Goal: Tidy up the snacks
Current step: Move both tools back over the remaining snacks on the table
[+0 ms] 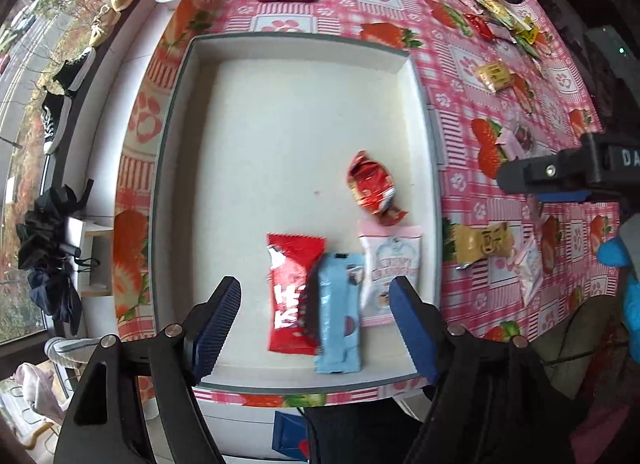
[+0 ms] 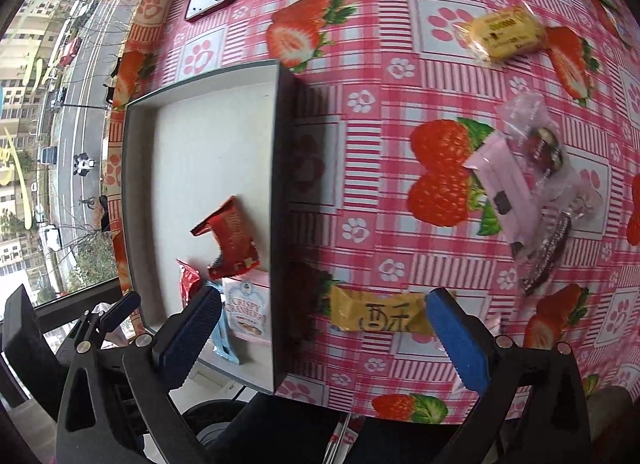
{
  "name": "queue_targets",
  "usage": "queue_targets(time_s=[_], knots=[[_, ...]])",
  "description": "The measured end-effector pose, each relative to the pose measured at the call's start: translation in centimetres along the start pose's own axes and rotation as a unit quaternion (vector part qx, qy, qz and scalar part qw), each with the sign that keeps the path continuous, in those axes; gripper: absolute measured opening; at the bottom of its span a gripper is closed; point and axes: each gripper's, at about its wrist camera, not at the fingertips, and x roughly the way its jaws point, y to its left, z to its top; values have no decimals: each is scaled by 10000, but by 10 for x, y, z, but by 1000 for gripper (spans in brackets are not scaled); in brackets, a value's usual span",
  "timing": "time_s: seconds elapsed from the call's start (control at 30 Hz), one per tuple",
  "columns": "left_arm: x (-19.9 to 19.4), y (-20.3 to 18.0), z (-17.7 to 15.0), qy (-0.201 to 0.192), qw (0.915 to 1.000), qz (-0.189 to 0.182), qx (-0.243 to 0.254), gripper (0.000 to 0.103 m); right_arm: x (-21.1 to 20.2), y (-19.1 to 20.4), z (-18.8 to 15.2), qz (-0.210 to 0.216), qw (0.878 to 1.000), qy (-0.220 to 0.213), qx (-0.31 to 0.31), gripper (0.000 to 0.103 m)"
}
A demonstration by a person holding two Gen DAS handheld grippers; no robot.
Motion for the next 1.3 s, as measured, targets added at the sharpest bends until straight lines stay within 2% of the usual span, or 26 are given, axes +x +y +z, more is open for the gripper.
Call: queue_targets(time_s=[0.13, 0.27, 0.37, 0.43, 0.53, 0.73, 0.83, 0.93, 1.0, 1.07, 1.17, 1.3], knots=[[-4, -49, 8, -127, 9992, 143, 358, 80, -9, -42, -6, 3, 10000, 32, 41, 103], [3, -94, 8, -19, 9996, 75, 290, 80, -19, -101, -6, -36, 9998, 75, 197, 103], [19, -132, 4, 101, 9989, 113, 441, 81, -23, -138, -8, -212, 9994, 120, 266, 103], [33, -154, -1, 247, 9979, 295, 513, 81, -24, -158, -11, -367, 9990, 206, 124, 103], [50, -173, -7, 526, 9970, 364, 431, 81, -24, -177, -20, -668, 9971, 318, -167, 103], [77, -177, -6, 1008, 9945, 284, -6, 81, -13, -177, -49, -685, 9926, 601, -805, 103], [93, -167, 1, 1170, 9920, 66, -471, 81, -1, -168, -66, -754, 9870, 704, -1231, 103], [107, -154, 11, 1334, 9860, -127, -991, 82, 3, -169, -82, -726, 9856, 878, -1249, 103], [107, -152, 24, 1138, 9863, -219, -1179, 85, 1, -172, -89, -813, 9836, 893, -1338, 103], [107, -157, 45, 871, 9901, -296, -1056, 87, 1, -176, -93, -889, 9831, 852, -1358, 103], [104, -167, 70, 742, 9937, -195, -819, 87, 1, -187, -94, -865, 9859, 890, -1119, 103], [72, -159, 73, 398, 9942, -45, -996, 87, 0, -182, -89, -607, 9888, 922, -1007, 103]])
